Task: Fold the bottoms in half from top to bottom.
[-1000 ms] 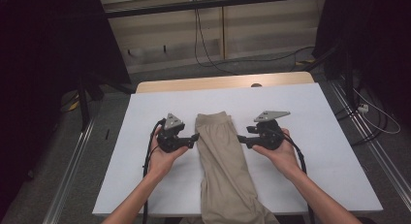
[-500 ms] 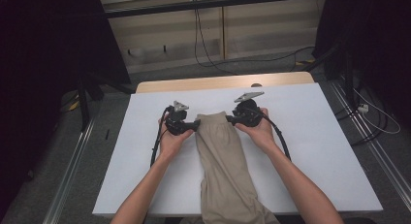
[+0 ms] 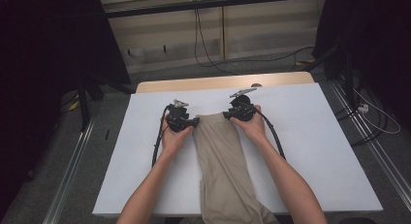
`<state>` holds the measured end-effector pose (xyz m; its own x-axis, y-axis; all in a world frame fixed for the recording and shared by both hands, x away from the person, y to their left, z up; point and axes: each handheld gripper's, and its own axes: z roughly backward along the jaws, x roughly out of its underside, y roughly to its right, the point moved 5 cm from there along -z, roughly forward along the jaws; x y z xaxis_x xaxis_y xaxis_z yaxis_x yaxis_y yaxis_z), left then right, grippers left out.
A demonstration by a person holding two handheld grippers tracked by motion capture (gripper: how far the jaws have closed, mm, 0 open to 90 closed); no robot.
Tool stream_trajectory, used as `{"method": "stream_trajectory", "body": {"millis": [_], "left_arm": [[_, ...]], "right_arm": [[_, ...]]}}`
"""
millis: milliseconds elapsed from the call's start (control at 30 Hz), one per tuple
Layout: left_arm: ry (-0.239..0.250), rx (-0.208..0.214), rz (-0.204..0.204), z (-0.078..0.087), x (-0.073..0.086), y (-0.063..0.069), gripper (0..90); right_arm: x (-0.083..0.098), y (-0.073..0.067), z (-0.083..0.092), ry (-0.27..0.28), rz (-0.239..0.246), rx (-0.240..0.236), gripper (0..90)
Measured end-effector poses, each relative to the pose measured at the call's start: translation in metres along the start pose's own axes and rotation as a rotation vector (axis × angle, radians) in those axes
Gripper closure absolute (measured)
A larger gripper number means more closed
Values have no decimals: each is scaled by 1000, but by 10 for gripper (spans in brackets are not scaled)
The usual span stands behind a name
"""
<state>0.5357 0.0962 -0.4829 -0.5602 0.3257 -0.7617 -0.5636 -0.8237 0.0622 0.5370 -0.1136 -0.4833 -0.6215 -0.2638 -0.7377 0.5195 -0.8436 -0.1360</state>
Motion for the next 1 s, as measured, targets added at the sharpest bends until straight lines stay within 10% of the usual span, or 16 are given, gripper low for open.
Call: {"method": "stream_trajectory", "body": {"millis": [333,633,1000], "left_arm": [[-5,9,4,-2,0,-3,542],[10,21,26,0,-2,-2,555],[29,71,28,7,-2,-5,498]], "right_arm": [[1,-11,4,-41,33,-10,607],[-5,-10,2,6,40,19,868],[-12,-2,-15,15,62,21,879]]}}
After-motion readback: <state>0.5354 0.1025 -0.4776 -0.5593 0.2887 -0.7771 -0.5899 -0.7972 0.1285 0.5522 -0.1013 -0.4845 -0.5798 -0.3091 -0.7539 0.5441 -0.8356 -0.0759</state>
